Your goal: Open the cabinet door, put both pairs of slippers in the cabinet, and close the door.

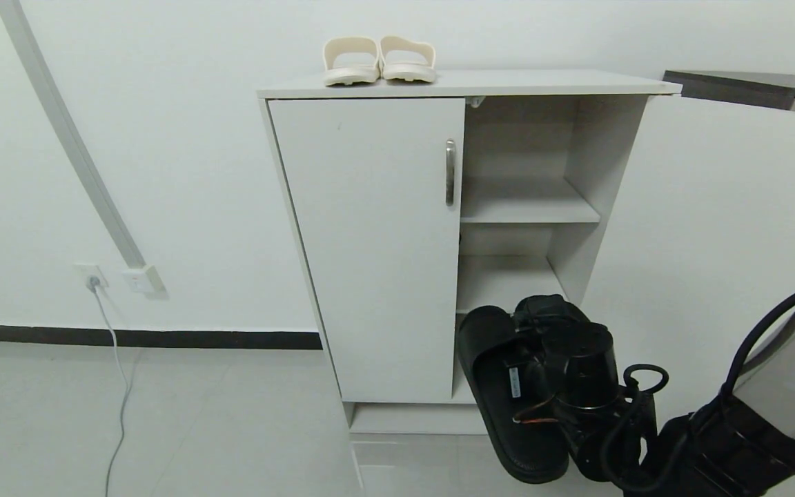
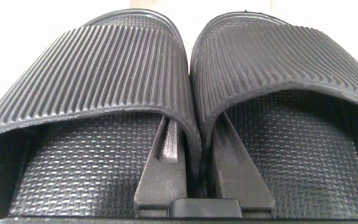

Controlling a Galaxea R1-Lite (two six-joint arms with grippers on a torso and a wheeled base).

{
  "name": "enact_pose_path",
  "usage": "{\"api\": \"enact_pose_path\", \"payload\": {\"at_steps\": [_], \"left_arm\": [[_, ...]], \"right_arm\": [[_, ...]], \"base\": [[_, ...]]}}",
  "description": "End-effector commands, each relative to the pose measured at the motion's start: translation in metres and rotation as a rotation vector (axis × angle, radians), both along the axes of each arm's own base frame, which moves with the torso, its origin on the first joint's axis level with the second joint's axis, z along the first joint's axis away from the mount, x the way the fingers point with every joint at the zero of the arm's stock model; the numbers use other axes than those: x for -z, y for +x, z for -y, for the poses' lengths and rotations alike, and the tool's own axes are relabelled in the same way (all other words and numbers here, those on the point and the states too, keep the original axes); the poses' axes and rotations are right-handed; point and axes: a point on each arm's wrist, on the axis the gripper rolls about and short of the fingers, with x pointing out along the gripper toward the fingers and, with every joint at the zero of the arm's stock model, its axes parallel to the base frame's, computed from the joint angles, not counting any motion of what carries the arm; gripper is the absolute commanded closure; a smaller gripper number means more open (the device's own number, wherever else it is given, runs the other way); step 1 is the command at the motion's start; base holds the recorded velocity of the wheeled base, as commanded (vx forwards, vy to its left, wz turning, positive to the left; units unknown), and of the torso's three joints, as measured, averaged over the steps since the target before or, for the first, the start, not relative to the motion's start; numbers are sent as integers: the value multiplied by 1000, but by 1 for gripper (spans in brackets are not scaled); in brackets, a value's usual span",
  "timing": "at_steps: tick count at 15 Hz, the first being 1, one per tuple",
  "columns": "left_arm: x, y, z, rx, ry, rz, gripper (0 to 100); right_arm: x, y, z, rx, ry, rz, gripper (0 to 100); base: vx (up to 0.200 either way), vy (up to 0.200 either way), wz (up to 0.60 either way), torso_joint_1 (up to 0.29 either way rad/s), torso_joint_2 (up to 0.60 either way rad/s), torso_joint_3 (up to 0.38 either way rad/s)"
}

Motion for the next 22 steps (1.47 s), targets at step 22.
{"api": "enact_pose_path", "payload": {"at_steps": [22], "left_arm": [[31, -18, 7, 322, 129, 1, 100]], "right_arm": [[-2, 46, -50, 58, 140, 34, 100]], "base": [[0, 0, 0, 0, 0, 0]]}}
